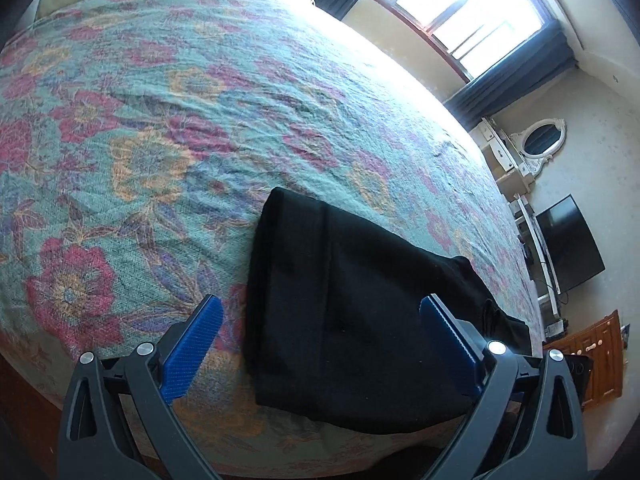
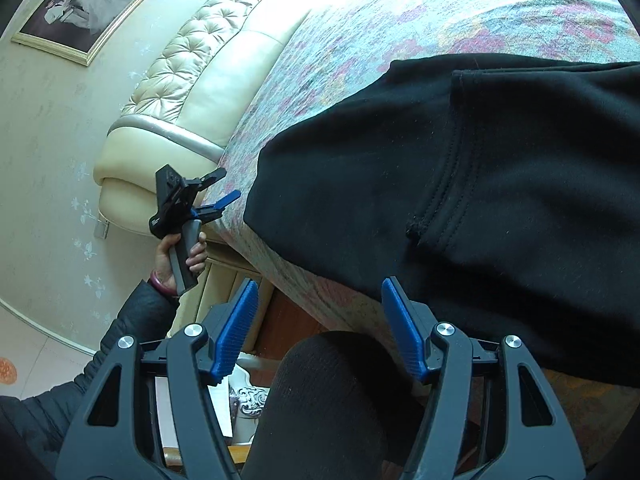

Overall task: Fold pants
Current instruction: 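Grasp the folded pants edge with the left gripper and lift it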

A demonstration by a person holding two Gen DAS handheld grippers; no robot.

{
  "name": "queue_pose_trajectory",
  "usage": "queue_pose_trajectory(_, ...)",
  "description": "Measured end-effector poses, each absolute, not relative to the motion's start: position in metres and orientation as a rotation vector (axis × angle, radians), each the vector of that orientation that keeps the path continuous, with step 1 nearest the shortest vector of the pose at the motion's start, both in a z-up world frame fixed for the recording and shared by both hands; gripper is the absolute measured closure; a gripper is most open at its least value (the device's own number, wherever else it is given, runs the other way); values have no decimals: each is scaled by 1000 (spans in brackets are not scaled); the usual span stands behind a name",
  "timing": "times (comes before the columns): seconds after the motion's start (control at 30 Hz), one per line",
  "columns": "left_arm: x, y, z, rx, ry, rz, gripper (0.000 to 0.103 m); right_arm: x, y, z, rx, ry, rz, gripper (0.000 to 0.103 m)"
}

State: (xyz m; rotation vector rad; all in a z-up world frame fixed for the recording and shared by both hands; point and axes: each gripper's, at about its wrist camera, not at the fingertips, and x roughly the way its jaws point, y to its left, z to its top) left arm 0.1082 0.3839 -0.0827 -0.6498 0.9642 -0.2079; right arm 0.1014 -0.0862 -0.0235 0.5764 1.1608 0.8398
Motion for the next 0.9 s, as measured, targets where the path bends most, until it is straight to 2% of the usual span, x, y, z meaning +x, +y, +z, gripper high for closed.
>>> queue_pose_trajectory(0.13,123,399,-114,-757,1038,-282,5,94,-79,-28,576,1194,851,39)
queue_pose_trajectory(0.8,157,354,-124,-754,985,-528,6,86,-67,-45,607,1247,839,38)
queue_pose_trajectory(0.87,157,350,-123,-742,1002,-539,23,85,-67,-45,611,1245,834,38)
queue_pose_trajectory(0.9,157,344,-125,-732,1027,-538,47,84,-67,-46,614,1246,832,38)
